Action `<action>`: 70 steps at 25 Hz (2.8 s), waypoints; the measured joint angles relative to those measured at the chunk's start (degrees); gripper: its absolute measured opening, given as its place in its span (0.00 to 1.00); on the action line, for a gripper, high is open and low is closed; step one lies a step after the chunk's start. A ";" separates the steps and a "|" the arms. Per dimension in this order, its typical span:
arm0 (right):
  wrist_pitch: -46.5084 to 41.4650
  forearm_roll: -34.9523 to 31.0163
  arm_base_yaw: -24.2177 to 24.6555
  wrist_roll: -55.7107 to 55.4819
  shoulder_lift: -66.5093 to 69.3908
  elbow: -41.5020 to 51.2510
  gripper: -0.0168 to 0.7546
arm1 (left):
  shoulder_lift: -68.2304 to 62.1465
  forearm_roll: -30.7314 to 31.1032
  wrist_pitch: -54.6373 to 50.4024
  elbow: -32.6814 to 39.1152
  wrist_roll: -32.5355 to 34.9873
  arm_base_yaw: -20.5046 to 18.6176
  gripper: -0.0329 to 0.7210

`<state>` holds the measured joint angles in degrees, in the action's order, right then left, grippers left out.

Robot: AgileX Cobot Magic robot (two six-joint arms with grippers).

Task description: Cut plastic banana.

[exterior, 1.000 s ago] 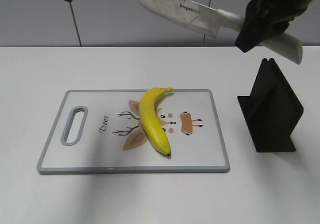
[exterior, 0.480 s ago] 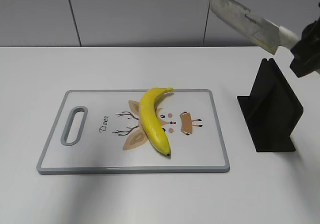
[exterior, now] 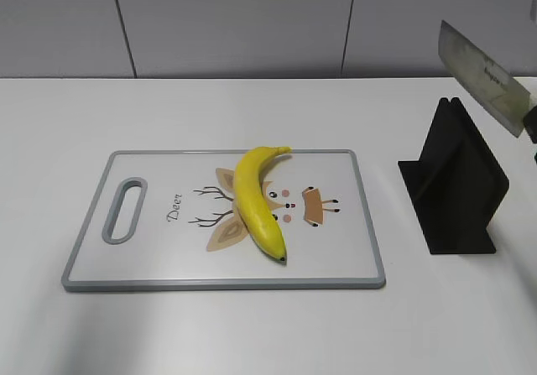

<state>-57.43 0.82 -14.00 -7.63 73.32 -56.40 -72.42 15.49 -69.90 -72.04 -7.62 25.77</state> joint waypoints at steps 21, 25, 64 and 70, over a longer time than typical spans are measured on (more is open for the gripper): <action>9.28 0.26 0.02 -7.20 0.75 8.49 0.24 | 30.04 -3.19 3.65 28.96 0.29 0.00 0.81; 9.32 0.32 0.02 -7.25 2.02 8.49 0.24 | 36.56 -6.49 4.32 32.10 3.07 0.00 0.81; 12.70 0.60 0.02 -8.80 11.64 8.38 0.24 | 72.56 -12.63 2.16 41.41 11.83 0.00 0.71; 11.30 0.72 0.02 -8.80 11.64 7.16 0.24 | 72.76 -12.63 2.16 41.41 11.88 0.00 0.71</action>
<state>-46.13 1.53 -13.99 -16.43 84.95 -49.24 0.34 2.86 -67.74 -30.63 4.27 25.77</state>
